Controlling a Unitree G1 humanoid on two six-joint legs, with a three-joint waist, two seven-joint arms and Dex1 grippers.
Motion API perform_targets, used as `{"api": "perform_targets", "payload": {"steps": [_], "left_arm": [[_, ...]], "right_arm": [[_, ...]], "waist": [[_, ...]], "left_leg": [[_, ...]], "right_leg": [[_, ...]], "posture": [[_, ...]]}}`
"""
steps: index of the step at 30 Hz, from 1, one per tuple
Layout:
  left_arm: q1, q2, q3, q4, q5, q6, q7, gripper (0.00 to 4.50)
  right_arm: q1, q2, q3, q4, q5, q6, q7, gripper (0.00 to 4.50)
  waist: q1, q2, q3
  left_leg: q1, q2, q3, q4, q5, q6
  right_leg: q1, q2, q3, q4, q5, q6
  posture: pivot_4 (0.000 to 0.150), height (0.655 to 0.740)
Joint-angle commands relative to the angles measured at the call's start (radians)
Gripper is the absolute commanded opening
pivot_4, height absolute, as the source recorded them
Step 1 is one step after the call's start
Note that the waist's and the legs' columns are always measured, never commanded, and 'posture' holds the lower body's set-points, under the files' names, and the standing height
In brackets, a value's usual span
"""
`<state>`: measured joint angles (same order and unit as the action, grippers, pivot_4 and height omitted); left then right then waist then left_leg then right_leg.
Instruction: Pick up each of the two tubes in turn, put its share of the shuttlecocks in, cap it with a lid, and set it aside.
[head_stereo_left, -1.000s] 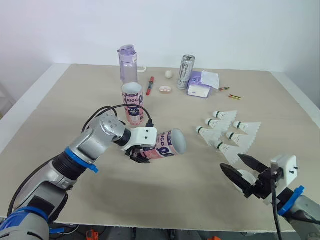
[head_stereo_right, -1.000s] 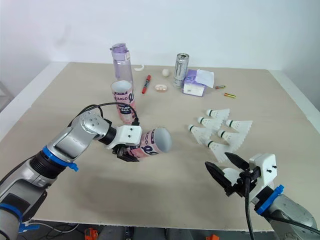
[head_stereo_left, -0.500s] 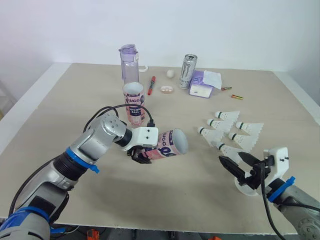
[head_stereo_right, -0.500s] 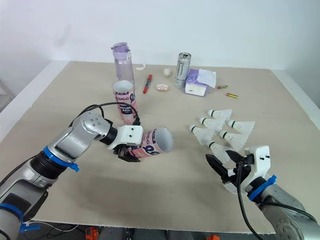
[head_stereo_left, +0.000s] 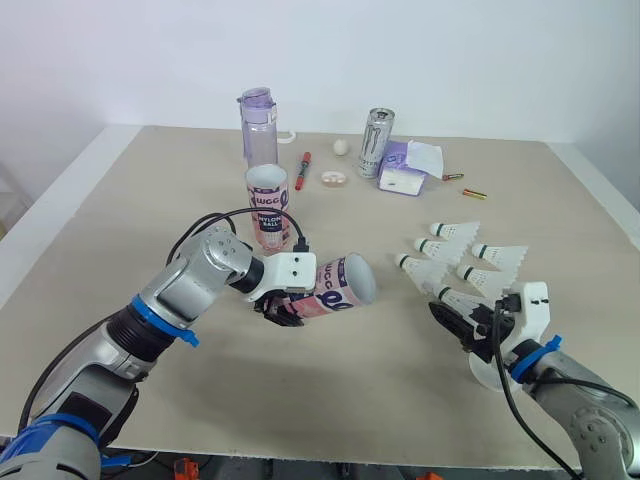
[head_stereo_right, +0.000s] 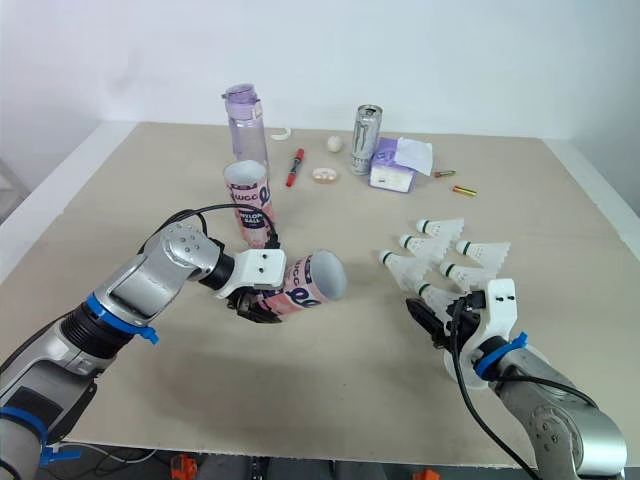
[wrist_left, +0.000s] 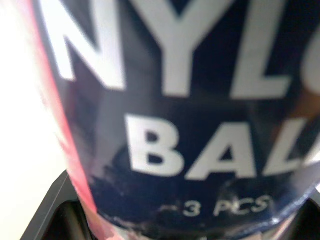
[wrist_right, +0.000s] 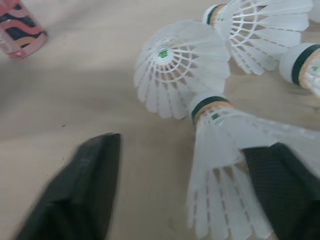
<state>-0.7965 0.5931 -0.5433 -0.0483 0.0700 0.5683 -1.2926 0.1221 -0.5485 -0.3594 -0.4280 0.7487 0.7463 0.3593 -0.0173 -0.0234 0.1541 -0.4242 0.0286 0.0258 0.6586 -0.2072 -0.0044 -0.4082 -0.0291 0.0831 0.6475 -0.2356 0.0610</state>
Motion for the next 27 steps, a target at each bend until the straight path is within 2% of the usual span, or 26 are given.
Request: {"api": "perform_targets", "payload": {"steps": [1, 5, 6, 12, 16, 22, 25, 27], "left_arm": [[0.002, -0.019, 0.009, 0.017, 0.010, 0.008, 0.040, 3.07], [0.001, -0.020, 0.008, 0.020, 0.009, 0.007, 0.042, 3.07], [0.002, -0.019, 0.008, 0.019, 0.009, 0.007, 0.042, 3.07], [0.006, -0.023, 0.007, 0.025, 0.009, 0.002, 0.043, 3.07], [0.000, -0.028, 0.007, 0.042, 0.011, -0.009, 0.043, 3.07], [0.001, -0.028, 0.005, 0.061, 0.013, -0.030, 0.036, 3.07], [-0.002, -0.033, 0.004, 0.069, 0.013, -0.035, 0.035, 3.07], [-0.005, -0.036, 0.004, 0.073, 0.013, -0.036, 0.035, 3.07]], "right_arm": [[-0.022, -0.006, -0.016, -0.003, -0.009, 0.016, -0.024, 2.26], [-0.025, -0.004, -0.018, -0.004, -0.014, 0.026, -0.030, 0.72], [-0.023, -0.002, -0.019, -0.007, -0.015, 0.027, -0.033, 0.04], [0.002, -0.002, -0.025, -0.040, -0.022, 0.023, -0.036, 0.04], [0.034, -0.048, -0.054, -0.119, -0.032, 0.031, -0.028, 0.04], [-0.028, -0.315, -0.204, -0.273, 0.068, 0.127, 0.077, 0.04], [-0.089, -0.449, -0.211, -0.314, 0.100, 0.125, 0.176, 0.04], [-0.132, -0.527, -0.155, -0.355, 0.058, 0.048, 0.270, 0.04]], "waist": [[0.000, 0.000, 0.000], [0.000, 0.000, 0.000], [0.000, 0.000, 0.000], [0.000, 0.000, 0.000], [0.001, 0.000, 0.000], [0.000, 0.002, 0.001], [0.000, 0.001, 0.001], [0.001, 0.001, 0.001]], "left_leg": [[0.000, 0.000, 0.000, 0.000, 0.000, 0.000], [0.000, 0.000, 0.000, 0.000, 0.000, 0.000], [0.000, -0.001, 0.000, 0.000, 0.000, 0.000], [0.000, 0.000, 0.000, -0.001, 0.000, 0.000], [0.000, 0.000, 0.000, -0.001, 0.000, 0.000], [0.000, -0.002, 0.001, -0.001, 0.001, 0.001], [0.000, -0.002, 0.000, -0.001, 0.001, 0.001], [0.000, -0.001, -0.001, -0.002, 0.001, 0.001]], "right_leg": [[0.000, 0.000, 0.000, 0.000, 0.000, 0.000], [0.000, 0.000, 0.000, 0.000, 0.000, 0.000], [0.000, 0.000, 0.000, 0.000, 0.000, 0.000], [0.000, 0.000, 0.000, -0.001, 0.000, 0.001], [0.000, -0.001, 0.000, -0.001, -0.001, 0.001], [0.000, -0.003, 0.001, -0.001, 0.000, 0.002], [0.001, -0.003, 0.000, -0.001, 0.000, 0.002], [0.001, -0.002, -0.002, -0.001, -0.001, 0.001]], "posture": [[0.150, 0.7400], [0.150, 0.7400], [0.150, 0.7400], [0.150, 0.7400], [0.150, 0.7400], [0.150, 0.7400], [0.150, 0.7400], [0.150, 0.7400]]}}
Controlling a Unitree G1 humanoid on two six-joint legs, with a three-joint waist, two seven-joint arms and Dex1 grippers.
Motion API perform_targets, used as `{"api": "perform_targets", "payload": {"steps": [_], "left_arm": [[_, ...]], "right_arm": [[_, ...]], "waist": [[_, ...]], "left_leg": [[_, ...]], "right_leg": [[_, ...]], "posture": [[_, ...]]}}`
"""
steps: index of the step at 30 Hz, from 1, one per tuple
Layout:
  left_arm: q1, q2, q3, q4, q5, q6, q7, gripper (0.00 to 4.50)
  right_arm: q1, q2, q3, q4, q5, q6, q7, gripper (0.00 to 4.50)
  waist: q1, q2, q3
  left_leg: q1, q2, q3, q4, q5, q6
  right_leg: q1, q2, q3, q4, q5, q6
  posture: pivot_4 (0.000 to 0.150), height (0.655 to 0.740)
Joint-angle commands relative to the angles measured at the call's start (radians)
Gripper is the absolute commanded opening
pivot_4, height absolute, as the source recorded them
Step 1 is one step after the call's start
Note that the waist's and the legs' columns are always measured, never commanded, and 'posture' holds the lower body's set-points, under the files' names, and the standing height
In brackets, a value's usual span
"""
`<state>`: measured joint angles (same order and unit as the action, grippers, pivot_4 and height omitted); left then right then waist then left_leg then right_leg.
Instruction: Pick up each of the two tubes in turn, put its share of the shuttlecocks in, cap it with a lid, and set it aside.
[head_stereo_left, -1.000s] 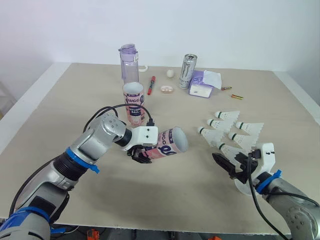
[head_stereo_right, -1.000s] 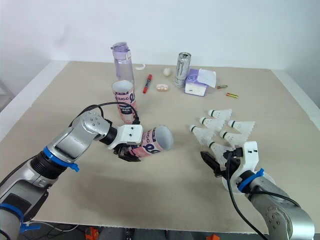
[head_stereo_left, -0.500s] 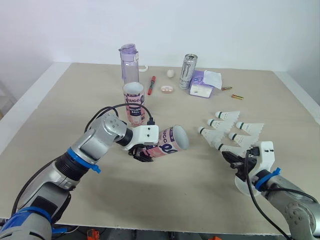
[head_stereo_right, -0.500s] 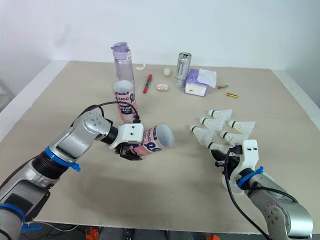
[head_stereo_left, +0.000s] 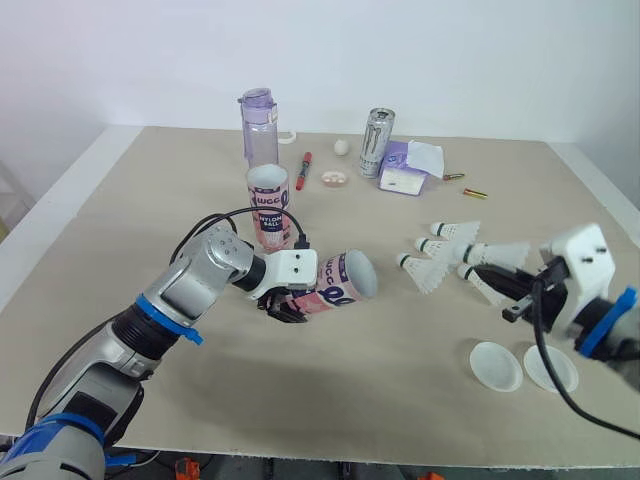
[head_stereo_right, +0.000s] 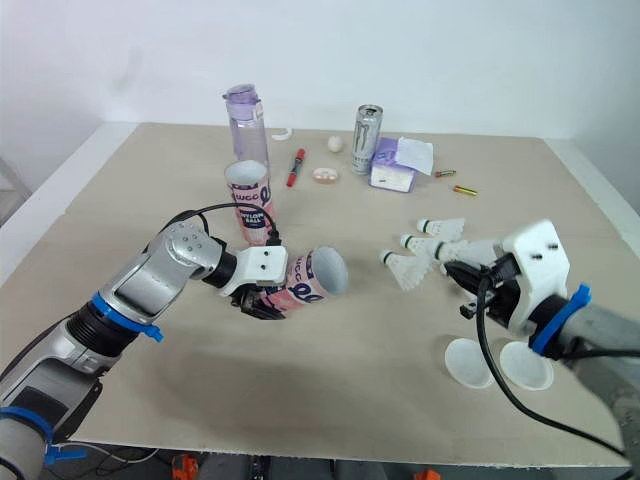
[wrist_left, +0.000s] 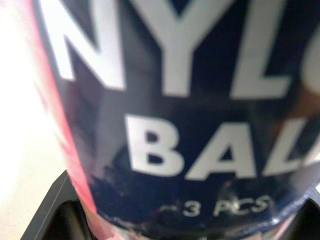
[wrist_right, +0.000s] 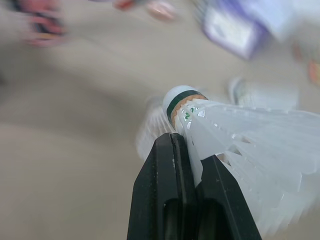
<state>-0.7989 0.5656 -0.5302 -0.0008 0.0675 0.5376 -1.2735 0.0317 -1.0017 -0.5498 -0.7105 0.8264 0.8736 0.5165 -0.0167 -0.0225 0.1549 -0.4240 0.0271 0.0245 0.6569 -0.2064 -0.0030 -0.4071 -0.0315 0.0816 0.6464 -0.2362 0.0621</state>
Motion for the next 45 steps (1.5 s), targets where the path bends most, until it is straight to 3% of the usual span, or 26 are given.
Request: {"api": "perform_targets", "payload": {"steps": [1, 8, 18, 22, 25, 28, 29, 32, 34, 40, 45], "left_arm": [[-0.003, -0.011, -0.010, 0.027, 0.016, -0.006, 0.016, 3.07], [-0.001, -0.021, -0.008, 0.027, 0.014, 0.000, 0.022, 3.07], [0.002, -0.035, -0.007, 0.023, 0.016, 0.014, 0.031, 3.07], [0.004, -0.036, -0.008, 0.024, 0.018, 0.014, 0.031, 3.07], [0.004, -0.036, -0.009, 0.028, 0.019, 0.011, 0.030, 3.07], [0.001, -0.035, -0.010, 0.034, 0.023, 0.005, 0.028, 3.07], [0.000, -0.035, -0.010, 0.036, 0.024, 0.004, 0.027, 3.07], [-0.002, -0.032, -0.012, 0.041, 0.025, -0.003, 0.022, 3.07], [-0.003, -0.031, -0.013, 0.043, 0.026, -0.005, 0.020, 3.07], [-0.012, -0.036, -0.015, 0.052, 0.027, -0.010, 0.019, 3.07], [-0.014, -0.036, -0.013, 0.050, 0.027, -0.009, 0.017, 3.07]], "right_arm": [[-0.063, -0.107, 0.080, -0.093, -0.058, -0.128, 0.155, 0.04], [-0.223, -0.105, 0.370, -0.109, -0.221, -0.250, 0.179, 0.04], [-0.379, -0.028, 0.614, -0.044, -0.382, -0.292, 0.221, 0.04], [-0.397, 0.001, 0.615, -0.042, -0.388, -0.296, 0.242, 1.29], [-0.378, 0.025, 0.562, -0.053, -0.340, -0.272, 0.244, 2.78], [-0.316, 0.059, 0.414, -0.052, -0.240, -0.222, 0.230, 4.19], [-0.297, 0.073, 0.359, -0.037, -0.209, -0.201, 0.221, 4.44], [-0.157, 0.179, 0.145, 0.068, -0.109, -0.119, 0.146, 4.44], [-0.088, 0.218, 0.098, 0.098, -0.101, -0.100, 0.121, 4.44], [-0.018, 0.347, 0.106, 0.142, -0.090, -0.046, -0.013, 4.44], [-0.073, 0.475, 0.156, 0.211, -0.079, -0.021, -0.123, 4.44]], "waist": [[0.001, 0.000, 0.000], [0.001, -0.002, 0.001], [0.002, -0.002, 0.001], [0.004, -0.002, 0.001], [0.004, -0.002, 0.001], [0.006, -0.003, 0.000], [0.006, -0.003, 0.000], [0.007, -0.003, 0.000], [0.007, -0.004, 0.000], [0.012, -0.002, -0.001], [0.012, -0.001, 0.000]], "left_leg": [[0.000, 0.000, -0.001, 0.000, 0.000, 0.000], [-0.001, -0.001, 0.001, -0.001, 0.000, 0.000], [-0.004, -0.005, 0.000, -0.001, 0.000, 0.001], [-0.005, -0.006, 0.000, -0.001, 0.000, 0.001], [-0.005, -0.006, -0.001, -0.001, 0.001, 0.001], [-0.005, -0.006, -0.003, -0.001, 0.001, 0.001], [-0.005, -0.006, -0.003, -0.001, 0.001, 0.001], [-0.005, -0.006, -0.004, -0.001, 0.001, 0.001], [-0.005, -0.006, -0.005, -0.001, 0.001, 0.001], [-0.005, -0.006, -0.005, 0.000, 0.001, 0.002], [-0.005, -0.006, -0.006, 0.000, 0.001, 0.002]], "right_leg": [[0.000, 0.000, -0.001, 0.000, 0.000, 0.000], [-0.001, -0.004, -0.001, -0.002, -0.002, 0.001], [-0.002, -0.008, -0.003, -0.002, -0.003, 0.004], [-0.001, -0.009, -0.003, -0.002, -0.003, 0.004], [-0.001, -0.009, -0.004, -0.002, -0.003, 0.004], [0.000, -0.009, -0.004, -0.002, -0.004, 0.005], [0.000, -0.009, -0.004, -0.002, -0.004, 0.005], [0.000, -0.009, -0.005, -0.002, -0.004, 0.005], [0.001, -0.008, -0.005, -0.002, -0.004, 0.005], [0.000, -0.008, -0.006, -0.001, -0.003, 0.004], [0.000, -0.006, -0.007, -0.001, -0.002, 0.003]], "posture": [[0.150, 0.7400], [0.150, 0.7400], [0.150, 0.7400], [0.150, 0.7400], [0.150, 0.7400], [0.150, 0.7400], [0.150, 0.7400], [0.150, 0.7400], [0.150, 0.7400], [0.150, 0.7400], [0.150, 0.7400]]}}
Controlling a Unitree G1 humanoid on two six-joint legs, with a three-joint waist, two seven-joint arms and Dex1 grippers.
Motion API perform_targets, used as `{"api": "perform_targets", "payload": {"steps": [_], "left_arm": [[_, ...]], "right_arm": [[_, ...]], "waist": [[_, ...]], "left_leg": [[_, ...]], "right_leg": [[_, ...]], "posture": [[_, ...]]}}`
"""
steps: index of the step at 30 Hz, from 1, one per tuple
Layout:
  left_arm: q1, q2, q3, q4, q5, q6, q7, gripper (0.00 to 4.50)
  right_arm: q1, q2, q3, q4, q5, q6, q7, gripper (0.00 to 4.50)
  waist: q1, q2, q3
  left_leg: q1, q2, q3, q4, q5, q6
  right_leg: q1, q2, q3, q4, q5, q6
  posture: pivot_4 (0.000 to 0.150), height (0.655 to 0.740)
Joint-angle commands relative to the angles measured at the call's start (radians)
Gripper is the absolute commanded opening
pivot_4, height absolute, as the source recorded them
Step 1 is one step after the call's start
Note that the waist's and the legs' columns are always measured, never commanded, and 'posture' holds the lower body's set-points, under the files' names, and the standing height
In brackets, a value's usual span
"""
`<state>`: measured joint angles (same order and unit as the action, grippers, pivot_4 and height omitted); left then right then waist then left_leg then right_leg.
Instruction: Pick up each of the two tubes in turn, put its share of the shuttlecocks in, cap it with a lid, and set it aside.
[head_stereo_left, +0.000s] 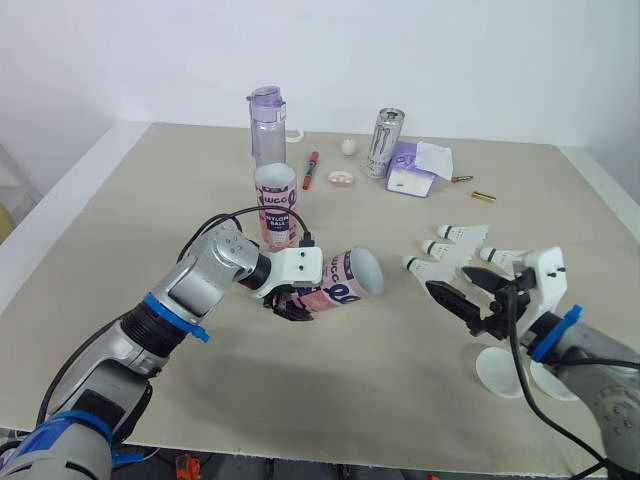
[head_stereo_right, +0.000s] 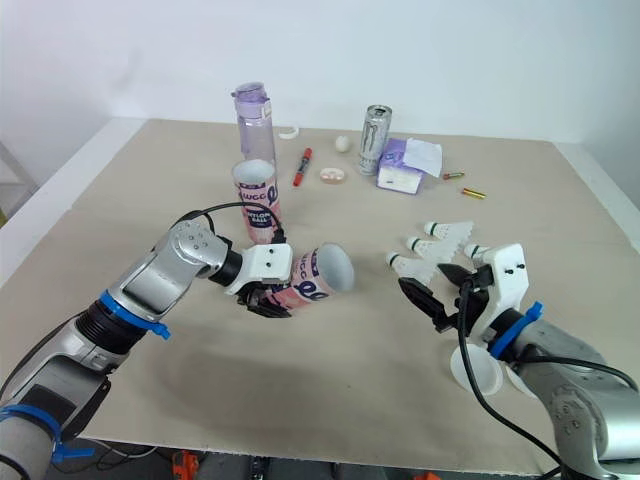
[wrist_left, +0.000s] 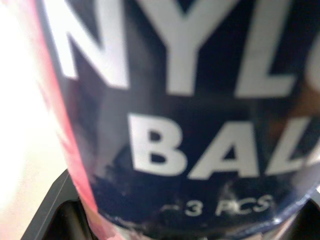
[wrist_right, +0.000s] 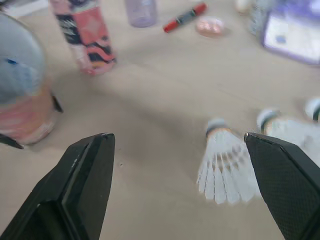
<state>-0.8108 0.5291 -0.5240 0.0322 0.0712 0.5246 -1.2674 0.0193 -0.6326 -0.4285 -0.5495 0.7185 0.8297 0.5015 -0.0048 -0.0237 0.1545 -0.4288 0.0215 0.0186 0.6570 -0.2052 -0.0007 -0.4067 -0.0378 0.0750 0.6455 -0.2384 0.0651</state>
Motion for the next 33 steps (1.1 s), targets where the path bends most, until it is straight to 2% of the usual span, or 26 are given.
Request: {"api": "perform_targets", "payload": {"steps": [1, 5, 14, 24, 25, 26, 28, 29, 30, 31, 32, 33], "left_arm": [[-0.001, 0.002, -0.019, 0.016, 0.024, 0.005, 0.011, 3.07], [0.002, 0.001, -0.017, 0.005, 0.021, 0.015, 0.012, 3.07], [0.010, 0.010, -0.014, -0.003, 0.021, 0.019, 0.013, 3.07], [0.012, 0.001, -0.016, -0.003, 0.022, 0.024, 0.024, 3.07], [0.014, 0.002, -0.015, -0.006, 0.021, 0.027, 0.025, 3.07], [0.015, 0.003, -0.015, -0.006, 0.021, 0.028, 0.025, 3.07], [0.016, 0.004, -0.014, -0.008, 0.021, 0.031, 0.027, 3.07], [0.017, 0.004, -0.013, -0.009, 0.021, 0.034, 0.028, 3.07], [0.018, 0.004, -0.012, -0.010, 0.020, 0.036, 0.029, 3.07], [0.018, 0.004, -0.012, -0.010, 0.020, 0.037, 0.030, 3.07], [0.018, 0.004, -0.011, -0.010, 0.020, 0.037, 0.030, 3.07], [0.018, 0.003, -0.011, -0.008, 0.021, 0.036, 0.031, 3.07]], "right_arm": [[-0.070, 0.127, 0.037, 0.065, 0.027, 0.029, -0.132, 4.44], [-0.090, 0.173, 0.076, 0.106, 0.008, 0.012, -0.147, 4.44], [-0.118, 0.184, 0.112, 0.166, -0.020, -0.006, -0.151, 4.44], [-0.246, 0.220, 0.113, 0.329, -0.051, -0.014, -0.193, 4.44], [-0.253, 0.222, 0.113, 0.339, -0.059, -0.016, -0.202, 3.91], [-0.258, 0.222, 0.114, 0.348, -0.065, -0.018, -0.208, 3.63], [-0.262, 0.220, 0.122, 0.363, -0.083, -0.026, -0.216, 2.74], [-0.264, 0.222, 0.123, 0.367, -0.087, -0.027, -0.221, 2.25], [-0.266, 0.224, 0.125, 0.370, -0.092, -0.030, -0.223, 1.52], [-0.267, 0.226, 0.127, 0.372, -0.094, -0.031, -0.224, 1.42], [-0.269, 0.229, 0.130, 0.373, -0.097, -0.033, -0.225, 0.98], [-0.270, 0.231, 0.133, 0.374, -0.101, -0.034, -0.225, 0.34]], "waist": [[0.000, 0.000, 0.000], [0.000, 0.000, 0.000], [0.000, 0.001, 0.000], [0.000, 0.001, 0.000], [0.000, 0.001, 0.000], [0.000, 0.001, 0.000], [0.000, 0.001, 0.000], [0.000, 0.001, 0.000], [0.000, 0.001, 0.000], [0.000, 0.001, 0.000], [0.000, 0.001, 0.000], [0.000, 0.001, 0.000]], "left_leg": [[0.000, 0.000, 0.000, 0.000, 0.000, 0.000], [0.000, 0.000, 0.000, 0.000, 0.000, 0.000], [-0.001, 0.000, 0.000, 0.000, 0.000, 0.000], [-0.001, -0.001, 0.000, 0.000, 0.000, 0.000], [-0.001, -0.001, 0.000, 0.000, 0.000, 0.000], [-0.001, -0.001, 0.000, 0.000, 0.000, 0.000], [-0.001, -0.001, 0.000, 0.000, 0.000, 0.000], [-0.001, -0.001, 0.000, 0.000, 0.000, 0.000], [-0.001, -0.001, 0.000, 0.000, 0.000, 0.000], [-0.001, -0.001, 0.000, 0.000, 0.000, 0.000], [-0.001, -0.001, 0.000, 0.000, 0.000, 0.000], [-0.001, -0.001, 0.000, 0.000, 0.000, 0.000]], "right_leg": [[0.000, 0.000, 0.000, 0.000, 0.000, 0.000], [-0.001, 0.000, 0.000, 0.000, 0.000, 0.000], [-0.001, 0.000, 0.000, 0.000, -0.001, 0.001], [-0.001, 0.002, 0.000, 0.000, 0.000, 0.000], [0.000, 0.002, 0.000, 0.000, 0.000, 0.000], [-0.001, 0.002, 0.000, 0.000, 0.000, 0.000], [0.000, 0.002, 0.000, 0.000, 0.000, 0.000], [-0.001, 0.002, 0.000, 0.000, 0.000, 0.000], [-0.001, 0.002, 0.000, 0.000, 0.000, 0.000], [-0.001, 0.002, 0.000, 0.000, 0.000, 0.000], [-0.001, 0.002, 0.000, 0.000, 0.000, 0.000], [-0.001, 0.002, 0.000, 0.000, 0.000, 0.000]], "posture": [[0.150, 0.7400], [0.150, 0.7400], [0.150, 0.7400], [0.150, 0.7400], [0.150, 0.7400], [0.150, 0.7400], [0.150, 0.7400], [0.150, 0.7400], [0.150, 0.7400], [0.150, 0.7400], [0.150, 0.7400], [0.150, 0.7400]]}}
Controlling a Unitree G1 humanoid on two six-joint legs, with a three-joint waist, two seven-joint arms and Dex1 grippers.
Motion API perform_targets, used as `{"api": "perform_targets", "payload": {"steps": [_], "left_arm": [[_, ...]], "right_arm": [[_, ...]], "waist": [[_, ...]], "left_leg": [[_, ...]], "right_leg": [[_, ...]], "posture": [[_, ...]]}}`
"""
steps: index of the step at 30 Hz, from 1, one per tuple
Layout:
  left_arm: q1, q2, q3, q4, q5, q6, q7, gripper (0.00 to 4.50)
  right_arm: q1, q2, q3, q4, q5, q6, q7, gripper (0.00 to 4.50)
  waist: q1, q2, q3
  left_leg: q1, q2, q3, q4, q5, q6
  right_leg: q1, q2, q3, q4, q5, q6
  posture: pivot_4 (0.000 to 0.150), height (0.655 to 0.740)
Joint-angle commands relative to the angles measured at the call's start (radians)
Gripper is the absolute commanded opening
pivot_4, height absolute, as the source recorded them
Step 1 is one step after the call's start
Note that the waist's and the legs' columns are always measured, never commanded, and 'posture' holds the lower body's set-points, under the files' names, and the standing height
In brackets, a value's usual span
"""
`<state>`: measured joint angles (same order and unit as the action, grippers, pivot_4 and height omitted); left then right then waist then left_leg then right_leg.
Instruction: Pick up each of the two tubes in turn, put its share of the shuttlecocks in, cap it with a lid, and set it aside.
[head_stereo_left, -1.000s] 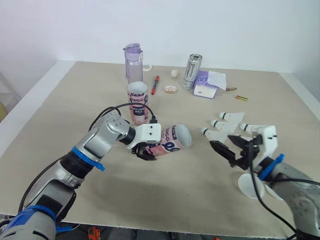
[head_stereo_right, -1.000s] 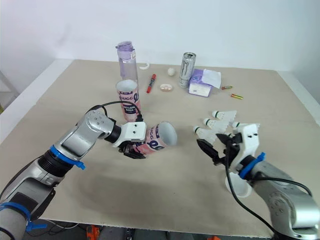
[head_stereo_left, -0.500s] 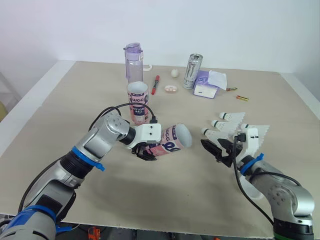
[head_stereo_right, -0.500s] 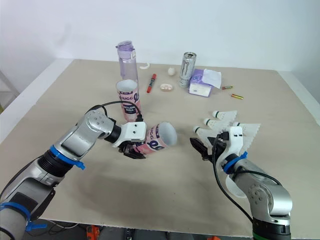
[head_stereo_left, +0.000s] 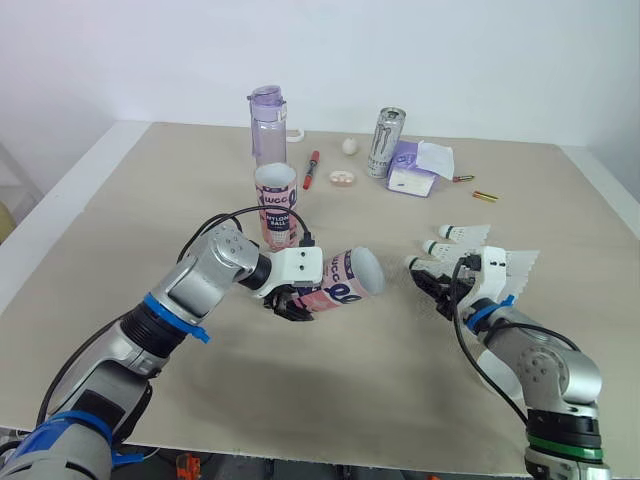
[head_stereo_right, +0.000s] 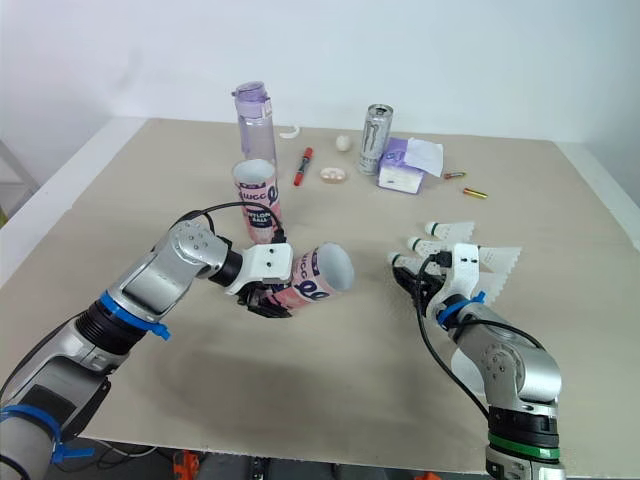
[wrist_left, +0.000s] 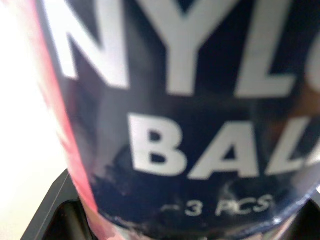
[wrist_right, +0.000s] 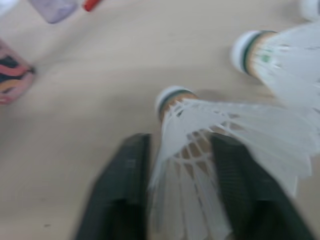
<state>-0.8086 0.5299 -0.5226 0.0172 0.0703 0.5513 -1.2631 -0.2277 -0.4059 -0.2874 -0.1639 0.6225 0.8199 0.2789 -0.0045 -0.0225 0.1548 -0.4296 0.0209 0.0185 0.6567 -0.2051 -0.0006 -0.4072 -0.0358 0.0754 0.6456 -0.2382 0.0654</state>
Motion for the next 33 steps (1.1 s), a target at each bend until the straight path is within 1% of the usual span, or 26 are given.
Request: {"api": "perform_targets", "payload": {"steps": [1, 7, 12, 14, 17, 18, 21, 25, 33], "left_arm": [[0.016, 0.002, -0.013, 0.007, 0.021, 0.010, 0.028, 3.07], [0.016, 0.001, -0.012, 0.009, 0.021, 0.007, 0.031, 3.07], [0.013, 0.000, -0.012, 0.015, 0.021, 0.004, 0.030, 3.07], [0.011, -0.001, -0.011, 0.019, 0.021, 0.002, 0.029, 3.07], [0.008, -0.001, -0.013, 0.026, 0.023, -0.003, 0.028, 3.07], [0.007, -0.001, -0.014, 0.028, 0.023, -0.005, 0.027, 3.07], [0.006, -0.002, -0.015, 0.032, 0.022, -0.007, 0.026, 3.07], [0.001, -0.007, -0.016, 0.041, 0.022, -0.012, 0.025, 3.07], [-0.005, -0.017, -0.016, 0.047, 0.022, -0.012, 0.027, 3.07]], "right_arm": [[-0.024, 0.006, -0.005, -0.013, -0.008, -0.026, -0.001, 0.04], [-0.028, 0.002, 0.011, -0.073, 0.003, -0.034, 0.026, 0.04], [-0.020, -0.084, -0.007, -0.272, 0.070, 0.019, 0.078, 0.04], [-0.005, -0.178, -0.005, -0.361, 0.068, 0.017, 0.140, 0.04], [0.019, -0.393, 0.009, -0.475, -0.021, -0.099, 0.315, 0.04], [0.029, -0.458, 0.006, -0.498, -0.049, -0.166, 0.394, 0.04], [0.056, -0.558, 0.000, -0.524, -0.093, -0.309, 0.541, 0.04], [0.061, -0.617, 0.032, -0.557, -0.129, -0.425, 0.654, 0.04], [0.028, -0.614, 0.165, -0.520, -0.253, -0.499, 0.665, 0.04]], "waist": [[0.000, 0.000, 0.000], [0.000, 0.000, 0.000], [0.000, 0.001, 0.000], [0.000, 0.001, 0.000], [0.003, 0.002, 0.001], [0.002, 0.001, 0.000], [0.003, 0.001, 0.001], [0.003, 0.001, 0.001], [0.006, 0.000, 0.001]], "left_leg": [[0.000, 0.000, 0.000, 0.000, 0.000, 0.000], [0.000, 0.000, 0.000, 0.000, 0.000, 0.000], [0.000, 0.000, 0.000, 0.000, 0.000, 0.000], [0.000, 0.000, 0.000, 0.000, 0.000, 0.000], [-0.001, 0.000, 0.000, 0.000, 0.000, 0.000], [0.000, 0.000, 0.000, 0.000, 0.000, 0.000], [0.000, -0.001, 0.000, 0.000, 0.000, 0.000], [0.000, -0.001, 0.000, 0.000, 0.000, 0.000], [0.000, -0.001, 0.001, 0.000, 0.000, 0.000]], "right_leg": [[0.000, 0.000, 0.000, 0.000, 0.000, 0.000], [0.000, 0.000, 0.000, 0.000, 0.000, 0.000], [0.000, 0.000, 0.000, 0.000, 0.000, 0.000], [0.000, 0.000, 0.000, 0.000, 0.000, 0.000], [0.000, -0.002, 0.000, 0.000, 0.000, 0.001], [0.000, -0.002, 0.000, 0.000, -0.001, 0.001], [0.000, -0.002, -0.001, 0.000, -0.001, 0.001], [0.000, -0.002, -0.001, 0.000, -0.001, 0.001], [0.000, -0.004, -0.001, 0.000, -0.001, 0.000]], "posture": [[0.150, 0.7400], [0.150, 0.7400], [0.150, 0.7400], [0.150, 0.7400], [0.150, 0.7400], [0.150, 0.7400], [0.150, 0.7400], [0.150, 0.7400], [0.150, 0.7400]]}}
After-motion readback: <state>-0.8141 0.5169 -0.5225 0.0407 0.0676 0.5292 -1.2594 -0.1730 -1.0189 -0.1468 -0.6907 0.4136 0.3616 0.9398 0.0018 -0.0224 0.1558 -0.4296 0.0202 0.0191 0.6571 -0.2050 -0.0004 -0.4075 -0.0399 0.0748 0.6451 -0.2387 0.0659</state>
